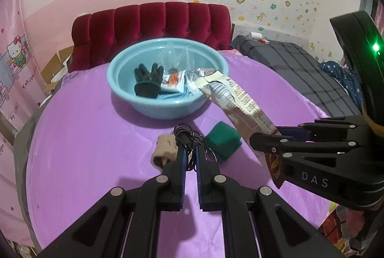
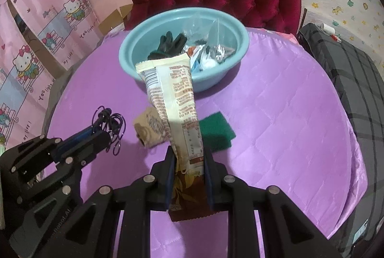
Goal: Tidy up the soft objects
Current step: 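Carry the earphone cable and snack bar wrapper with both tools over the basin, then open both tools to drop the cable and wrapper into the basin, then withdraw both tools toward the beige sock and green scouring pad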
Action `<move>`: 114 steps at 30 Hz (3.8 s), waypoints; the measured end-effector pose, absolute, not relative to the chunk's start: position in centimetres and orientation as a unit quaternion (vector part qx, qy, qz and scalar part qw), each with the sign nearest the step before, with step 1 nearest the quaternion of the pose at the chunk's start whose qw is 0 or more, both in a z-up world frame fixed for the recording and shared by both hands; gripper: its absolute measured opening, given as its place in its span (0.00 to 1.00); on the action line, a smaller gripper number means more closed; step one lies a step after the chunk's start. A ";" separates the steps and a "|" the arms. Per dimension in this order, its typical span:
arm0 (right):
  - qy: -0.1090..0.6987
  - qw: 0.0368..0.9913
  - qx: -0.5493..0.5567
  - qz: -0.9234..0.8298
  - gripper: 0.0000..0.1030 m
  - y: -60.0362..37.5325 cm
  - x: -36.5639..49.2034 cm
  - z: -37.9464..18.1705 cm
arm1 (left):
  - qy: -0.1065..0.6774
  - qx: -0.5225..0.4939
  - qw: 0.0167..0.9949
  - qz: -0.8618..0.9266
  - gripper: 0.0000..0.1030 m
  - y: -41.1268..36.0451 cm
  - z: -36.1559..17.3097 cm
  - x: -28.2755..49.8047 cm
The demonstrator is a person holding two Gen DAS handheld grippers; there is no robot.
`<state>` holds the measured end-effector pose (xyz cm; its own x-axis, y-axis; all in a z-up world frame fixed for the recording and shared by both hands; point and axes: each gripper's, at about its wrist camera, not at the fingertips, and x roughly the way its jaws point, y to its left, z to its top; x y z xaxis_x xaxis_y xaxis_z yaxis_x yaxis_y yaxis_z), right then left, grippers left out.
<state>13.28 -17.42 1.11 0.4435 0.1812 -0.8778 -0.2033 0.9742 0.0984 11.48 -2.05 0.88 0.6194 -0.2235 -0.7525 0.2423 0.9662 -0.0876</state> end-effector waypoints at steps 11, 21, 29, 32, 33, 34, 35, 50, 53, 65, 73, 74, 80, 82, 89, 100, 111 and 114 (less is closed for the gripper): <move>0.513 0.851 0.006 0.113 0.22 -17.4 17.9 2.9 | 0.411 0.007 0.902 -0.135 0.08 -2.0 2.7 15.7; 0.517 0.848 0.019 0.114 0.22 -16.7 23.2 3.1 | 0.418 0.008 0.899 -0.127 0.08 -1.3 2.7 20.4; 0.524 0.844 0.021 0.109 0.22 -15.9 28.1 2.1 | 0.423 0.006 0.898 -0.121 0.08 -0.8 1.8 25.0; 0.527 0.842 0.023 0.108 0.22 -15.6 29.9 1.6 | 0.426 0.003 0.897 -0.116 0.08 -0.5 1.2 26.7; 0.529 0.841 0.025 0.109 0.22 -15.5 30.5 1.4 | 0.428 0.001 0.896 -0.116 0.08 -0.4 0.9 27.2; 0.530 0.840 0.026 0.109 0.22 -15.5 31.0 1.2 | 0.430 0.000 0.896 -0.115 0.08 -0.4 0.7 27.8; 0.532 0.840 0.027 0.107 0.22 -15.5 31.5 0.9 | 0.430 0.001 0.895 -0.114 0.08 -0.3 0.6 28.3; 0.564 0.818 0.054 0.096 0.22 -15.5 37.5 -3.8 | 0.457 0.004 0.884 -0.095 0.08 -0.4 -3.8 33.7; 0.566 0.817 0.054 0.098 0.22 -15.5 37.8 -4.3 | 0.464 0.001 0.881 -0.093 0.08 -0.4 -4.4 34.1; 0.556 0.824 0.056 0.092 0.47 -15.9 37.6 -3.1 | 0.457 0.010 0.886 -0.078 0.67 -0.4 -3.9 33.5; 0.532 0.843 0.029 0.066 1.00 -16.0 35.9 -1.4 | 0.451 0.011 0.891 -0.057 1.00 0.0 -3.5 32.3; 0.529 0.846 0.025 0.064 1.00 -16.0 35.6 -1.2 | 0.448 0.014 0.893 -0.052 1.00 0.0 -3.4 32.0; 0.525 0.849 0.019 0.056 1.00 -16.4 33.5 -0.3 | 0.445 0.019 0.894 -0.045 1.00 0.3 -2.9 30.2; 0.525 0.849 0.019 0.056 1.00 -16.6 32.6 0.0 | 0.445 0.021 0.894 -0.045 1.00 0.4 -2.6 29.5; 0.522 0.851 0.015 0.052 1.00 -16.8 29.1 0.8 | 0.435 0.026 0.899 -0.044 1.00 0.5 -1.3 25.9; 0.512 0.857 0.007 0.048 1.00 -17.3 23.7 1.9 | 0.421 0.029 0.905 -0.050 1.00 0.4 0.2 21.2; 0.506 0.861 -0.002 0.056 1.00 -17.6 19.3 1.2 | 0.412 0.041 0.909 -0.051 1.00 0.3 -0.4 16.7; 0.501 0.863 -0.003 0.060 1.00 -17.7 18.2 0.8 | 0.411 0.041 0.909 -0.053 1.00 0.3 -0.9 15.6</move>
